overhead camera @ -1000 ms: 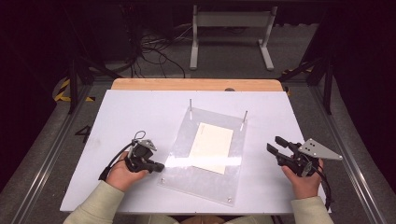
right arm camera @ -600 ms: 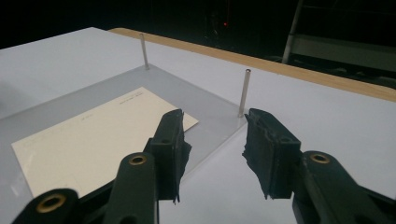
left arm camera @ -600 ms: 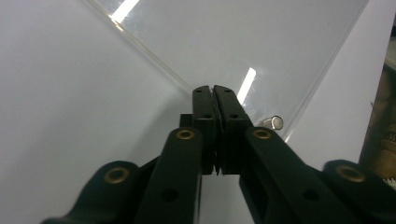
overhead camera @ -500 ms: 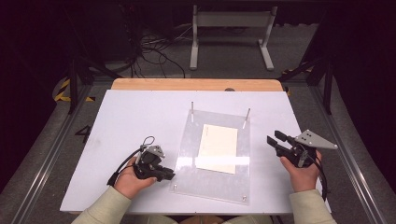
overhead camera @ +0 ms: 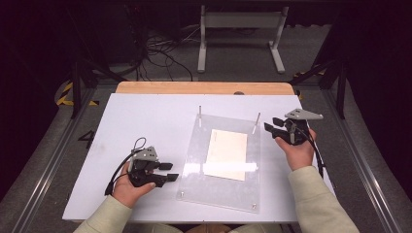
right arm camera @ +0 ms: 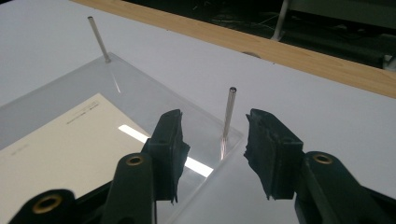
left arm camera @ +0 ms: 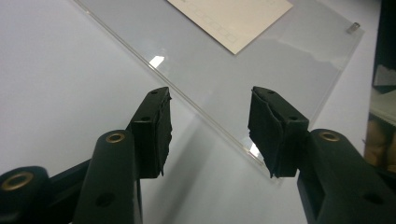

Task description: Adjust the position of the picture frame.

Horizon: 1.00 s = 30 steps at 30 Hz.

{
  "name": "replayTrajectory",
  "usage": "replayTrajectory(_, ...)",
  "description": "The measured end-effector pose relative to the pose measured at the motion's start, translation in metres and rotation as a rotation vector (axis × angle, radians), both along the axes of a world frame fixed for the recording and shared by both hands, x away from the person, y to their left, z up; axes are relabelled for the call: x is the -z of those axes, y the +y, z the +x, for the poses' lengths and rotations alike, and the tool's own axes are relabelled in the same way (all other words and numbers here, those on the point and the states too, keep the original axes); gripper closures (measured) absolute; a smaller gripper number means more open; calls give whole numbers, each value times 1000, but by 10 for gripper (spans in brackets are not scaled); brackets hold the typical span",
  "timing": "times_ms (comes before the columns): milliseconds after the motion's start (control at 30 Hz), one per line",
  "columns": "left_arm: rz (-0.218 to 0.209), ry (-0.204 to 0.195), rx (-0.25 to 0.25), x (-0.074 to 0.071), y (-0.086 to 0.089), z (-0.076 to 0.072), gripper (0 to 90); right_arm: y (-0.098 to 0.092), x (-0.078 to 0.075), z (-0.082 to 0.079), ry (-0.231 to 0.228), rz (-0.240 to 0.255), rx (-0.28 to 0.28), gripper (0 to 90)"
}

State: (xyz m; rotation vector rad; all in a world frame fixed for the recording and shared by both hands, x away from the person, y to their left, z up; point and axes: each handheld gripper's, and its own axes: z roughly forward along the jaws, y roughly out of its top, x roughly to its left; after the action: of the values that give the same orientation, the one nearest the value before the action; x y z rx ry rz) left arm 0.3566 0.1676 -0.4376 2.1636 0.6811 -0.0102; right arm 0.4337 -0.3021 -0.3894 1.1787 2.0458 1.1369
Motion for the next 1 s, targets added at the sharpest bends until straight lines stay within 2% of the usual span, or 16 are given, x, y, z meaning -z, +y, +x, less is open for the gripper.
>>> replayTrajectory(233, 5, 18, -31, 4, 7, -1, 486, 8, 17, 45, 80, -28, 53, 549)
replayTrajectory(367, 2, 23, -41, 6, 11, -3, 485, 11, 26, 62, 108, -52, 61, 591)
replayTrajectory(400, 7, 17, -41, 7, 12, -3, 485, 12, 27, 64, 113, -54, 52, 628)
replayTrajectory(467, 5, 28, -48, 8, 14, -4, 484, 15, 31, 69, 128, -61, 17, 678)
replayTrajectory(567, 16, 39, -55, 10, 16, -5, 481, 23, 35, 76, 143, -115, -17, 778)
replayTrajectory(600, 16, 39, -55, 10, 16, -5, 481, 23, 35, 76, 143, -115, -17, 778)
replayTrajectory(633, 16, 46, -57, 11, 17, -5, 481, 25, 35, 76, 143, -127, -22, 814)
replayTrajectory(667, 18, 44, -53, 11, 18, -5, 481, 28, 34, 76, 132, -164, -10, 842)
replayTrajectory(733, 20, 50, -55, 12, 18, -6, 482, 29, 33, 78, 139, -161, -7, 848)
replayTrajectory(833, 21, 54, -57, 13, 18, -6, 485, 32, 30, 78, 116, -169, -24, 851)
replayTrajectory(1000, 28, 64, -49, 14, 16, -6, 487, 46, 28, 81, 110, -179, -73, 852)
